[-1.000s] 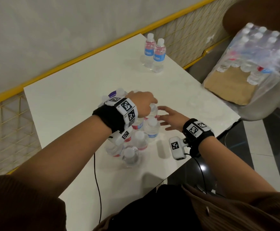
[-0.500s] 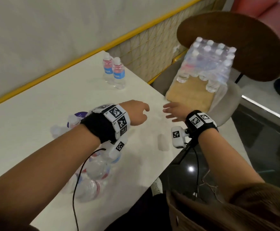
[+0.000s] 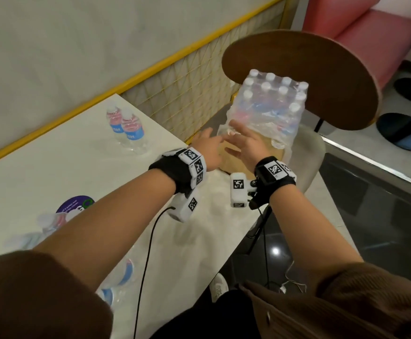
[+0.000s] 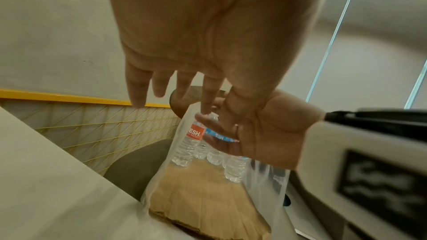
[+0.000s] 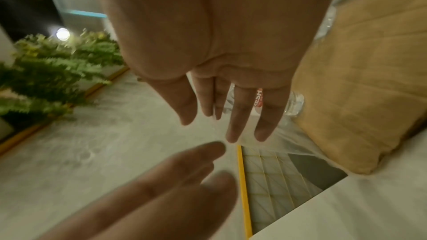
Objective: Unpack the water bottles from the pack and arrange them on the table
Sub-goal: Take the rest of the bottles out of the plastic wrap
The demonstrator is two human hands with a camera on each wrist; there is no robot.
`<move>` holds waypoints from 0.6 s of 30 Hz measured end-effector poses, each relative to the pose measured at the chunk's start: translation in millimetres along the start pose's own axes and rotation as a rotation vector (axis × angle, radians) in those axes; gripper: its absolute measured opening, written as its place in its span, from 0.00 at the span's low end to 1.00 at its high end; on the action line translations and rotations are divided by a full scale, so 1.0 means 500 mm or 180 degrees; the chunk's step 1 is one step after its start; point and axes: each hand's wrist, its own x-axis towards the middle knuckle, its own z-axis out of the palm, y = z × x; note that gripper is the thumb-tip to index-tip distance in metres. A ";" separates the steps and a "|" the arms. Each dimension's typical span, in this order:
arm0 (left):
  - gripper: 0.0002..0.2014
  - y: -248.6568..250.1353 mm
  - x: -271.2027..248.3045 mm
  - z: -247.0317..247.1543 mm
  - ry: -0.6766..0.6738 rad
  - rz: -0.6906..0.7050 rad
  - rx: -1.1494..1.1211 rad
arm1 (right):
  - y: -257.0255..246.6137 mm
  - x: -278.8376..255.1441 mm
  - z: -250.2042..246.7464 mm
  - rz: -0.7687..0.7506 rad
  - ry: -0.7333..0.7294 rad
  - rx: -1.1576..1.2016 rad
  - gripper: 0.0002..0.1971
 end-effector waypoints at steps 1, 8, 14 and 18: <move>0.28 0.009 0.016 0.003 0.0009 -0.0004 0.0021 | 0.000 0.000 -0.004 -0.0039 -0.0011 0.0086 0.23; 0.22 0.048 0.095 0.002 -0.0127 0.0259 0.0320 | 0.014 0.016 -0.040 -0.0230 0.0137 -0.0217 0.15; 0.25 0.066 0.112 0.027 -0.0129 0.0417 0.0609 | -0.024 0.067 -0.067 -0.0096 0.0511 -0.0934 0.19; 0.21 0.059 0.128 0.019 0.0388 0.0293 0.0274 | -0.032 0.116 -0.084 0.0764 0.0715 -0.2360 0.18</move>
